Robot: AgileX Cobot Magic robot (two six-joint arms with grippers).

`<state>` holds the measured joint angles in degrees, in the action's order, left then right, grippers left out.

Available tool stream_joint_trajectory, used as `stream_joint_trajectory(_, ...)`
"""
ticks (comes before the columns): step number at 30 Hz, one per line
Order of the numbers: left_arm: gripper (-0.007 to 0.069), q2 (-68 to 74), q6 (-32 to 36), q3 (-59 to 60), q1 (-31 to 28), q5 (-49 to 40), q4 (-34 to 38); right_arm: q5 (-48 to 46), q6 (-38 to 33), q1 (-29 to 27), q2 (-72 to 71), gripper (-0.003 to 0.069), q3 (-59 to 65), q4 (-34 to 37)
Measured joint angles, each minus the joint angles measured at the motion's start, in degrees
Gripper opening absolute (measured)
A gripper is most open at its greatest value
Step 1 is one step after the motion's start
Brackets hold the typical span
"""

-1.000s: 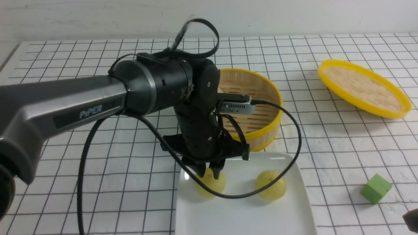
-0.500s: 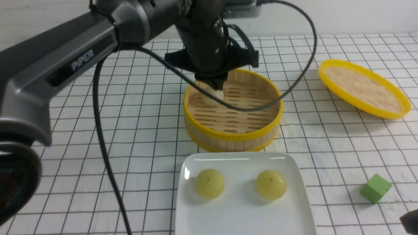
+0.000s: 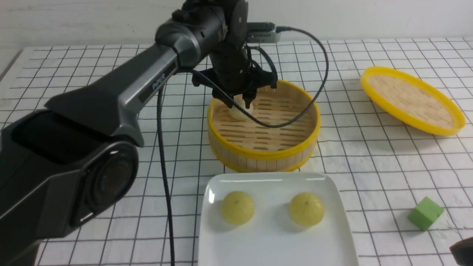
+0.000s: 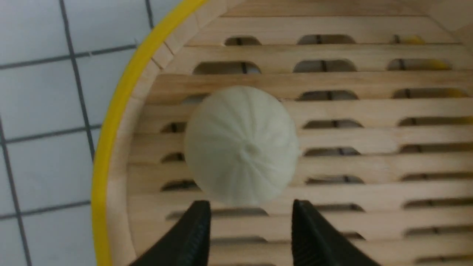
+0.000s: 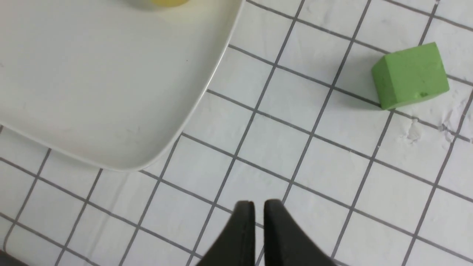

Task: Put the steamed buns into the plate on the white-black tablecloth.
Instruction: 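Reach into the bamboo steamer and grasp a bun with the left gripper, then carry the bun from the bamboo steamer to the plate with the left gripper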

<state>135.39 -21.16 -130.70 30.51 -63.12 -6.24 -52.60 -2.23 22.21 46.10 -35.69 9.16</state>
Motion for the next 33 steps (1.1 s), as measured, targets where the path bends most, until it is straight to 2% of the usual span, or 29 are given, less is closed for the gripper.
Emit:
stream_joint_trajectory(3, 0.0447, 1.9, 0.0, -0.1, -0.1, 2.6, -2.3, 0.0, 0.0, 0.0, 0.0, 0.0064, 0.0, 0.0)
stream_joint_trajectory(5, 0.0449, 2.4, -0.2, -0.2, -0.1, 3.1, -2.5, 0.0, 0.0, 0.0, 0.0, 0.0065, 0.0, 0.0)
stream_joint_trajectory(7, 0.0409, 3.2, -0.2, -0.2, -0.1, 3.3, -2.1, 0.0, 0.0, 0.0, 0.0, 0.0068, 0.0, 0.0)
stream_joint_trajectory(8, 0.0362, 3.4, -0.2, -0.2, 0.0, 3.3, -1.3, 0.0, 0.0, 0.0, 0.0, 0.0069, 0.0, 0.0)
stream_joint_trajectory(9, 0.0256, 3.6, -0.2, -0.2, 0.0, 2.6, 0.5, 0.0, 0.0, 0.0, 0.0, 0.0072, 0.0, 0.0)
stream_joint_trajectory(11, 0.018, 3.5, -0.1, -0.4, 0.0, 1.8, 1.7, 0.0, 0.0, 0.0, 0.0, 0.0073, 0.0, 0.0)
stream_joint_trajectory(13, 0.0055, 2.3, 1.7, -1.6, 0.0, -1.1, 4.9, 0.0, 0.0, 0.0, 0.0, 0.0077, 0.0, 0.0)
stream_joint_trajectory(17, 0.0027, -2.9, 5.6, -3.7, 0.0, -7.5, 9.3, -0.2, 0.0, 0.0, 0.0, 0.0082, 0.0, 0.0)
stream_joint_trajectory(23, 0.0027, -18.0, 8.7, -3.2, 0.1, -7.8, 11.2, -0.4, 0.0, 0.0, 0.0, 0.0089, 0.0, 0.0)
stream_joint_trajectory(27, 0.0027, -29.4, 9.4, 8.6, 0.2, -7.8, 15.2, -0.4, 0.0, 0.0, 0.0, 0.0097, 0.0, 0.1)
stream_joint_trajectory(30, 0.0029, -36.1, 10.0, 23.7, 1.9, -7.8, 16.6, -0.4, 0.0, 0.0, 0.0, 0.01, 0.0, 0.1)
stream_joint_trajectory(33, 0.003, -40.0, 10.4, 41.7, 6.9, -7.2, 16.6, -0.4, 0.0, 0.0, 0.0, 0.0102, 0.0, 0.1)
